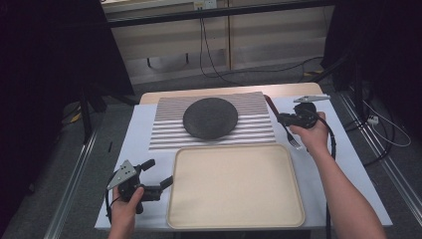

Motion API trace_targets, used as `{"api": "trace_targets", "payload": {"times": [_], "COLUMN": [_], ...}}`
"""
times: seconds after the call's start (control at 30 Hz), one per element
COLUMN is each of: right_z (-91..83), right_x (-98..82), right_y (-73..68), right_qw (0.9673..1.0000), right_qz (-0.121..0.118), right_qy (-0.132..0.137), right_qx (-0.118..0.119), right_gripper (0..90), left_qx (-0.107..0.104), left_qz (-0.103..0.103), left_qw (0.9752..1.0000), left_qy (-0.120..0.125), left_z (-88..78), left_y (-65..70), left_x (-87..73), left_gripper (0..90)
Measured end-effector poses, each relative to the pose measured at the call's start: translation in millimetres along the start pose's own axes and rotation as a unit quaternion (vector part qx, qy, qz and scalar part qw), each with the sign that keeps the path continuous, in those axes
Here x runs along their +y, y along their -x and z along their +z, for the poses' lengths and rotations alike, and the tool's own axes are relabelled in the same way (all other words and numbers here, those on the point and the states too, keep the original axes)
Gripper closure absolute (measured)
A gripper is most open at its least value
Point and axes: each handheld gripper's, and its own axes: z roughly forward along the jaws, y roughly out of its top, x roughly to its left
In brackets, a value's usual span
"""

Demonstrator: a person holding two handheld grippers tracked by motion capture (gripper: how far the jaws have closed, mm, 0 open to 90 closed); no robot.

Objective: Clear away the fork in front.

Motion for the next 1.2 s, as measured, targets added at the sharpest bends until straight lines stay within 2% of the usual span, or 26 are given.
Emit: {"api": "trace_targets", "payload": {"times": [0.13,0.2,0.37,0.53,0.63,0.7,0.73,0.8,0.83,0.9,1.0,1.2], "right_z": [-13.5,-15.9,-29.8,-36.2,-42.0,-43.0,-45.8,-46.4,-47.7,-47.8,-49.7,-52.6], "right_x": [-6.4,-7.7,-18.2,-25.2,-31.8,-32.8,-36.1,-37.3,-41.2,-42.6,-48.8,-54.0], "right_y": [-11.1,-13.9,-28.3,-36.2,-47.6,-49.8,-56.5,-58.7,-65.7,-68.1,-80.0,-91.4], "right_qw": [0.9993,0.9991,0.9967,0.9956,0.9945,0.9942,0.993,0.9926,0.9914,0.991,0.9894,0.9872], "right_qz": [0.007,0.006,0.013,0.012,0.002,0.0,0.002,0.002,0.002,0.002,-0.004,-0.005], "right_qy": [0.024,0.028,0.052,0.057,0.061,0.062,0.069,0.07,0.074,0.076,0.081,0.085], "right_qx": [0.028,0.032,0.061,0.074,0.084,0.088,0.096,0.099,0.108,0.11,0.121,0.135], "right_gripper": [78.5,78.6,78.6,78.5,78.5,78.5,78.5,78.5,78.5,78.5,78.5,78.5], "left_qx": [-0.002,-0.002,-0.005,-0.005,-0.003,-0.003,-0.003,-0.006,-0.007,-0.007,-0.012,-0.017], "left_qz": [-0.003,0.0,0.001,0.0,-0.002,-0.004,-0.004,-0.002,-0.004,-0.001,-0.001,0.001], "left_qw": [1.0,1.0,1.0,1.0,1.0,1.0,1.0,1.0,1.0,1.0,0.9999,0.9998], "left_qy": [0.004,0.002,0.002,0.005,0.006,0.005,0.004,0.003,0.004,0.003,0.002,0.005], "left_z": [0.1,0.2,1.2,0.8,0.6,0.4,0.5,0.9,2.4,2.8,4.5,5.6], "left_y": [1.2,1.6,4.2,4.7,4.2,4.3,4.6,5.1,7.0,7.3,10.1,13.6], "left_x": [1.2,1.4,2.2,2.9,3.4,4.0,4.4,5.0,5.9,6.7,8.5,12.5], "left_gripper": [2.7,2.7,2.7,2.7,2.7,2.7,2.7,2.7,2.7,2.7,2.7,2.7]}}
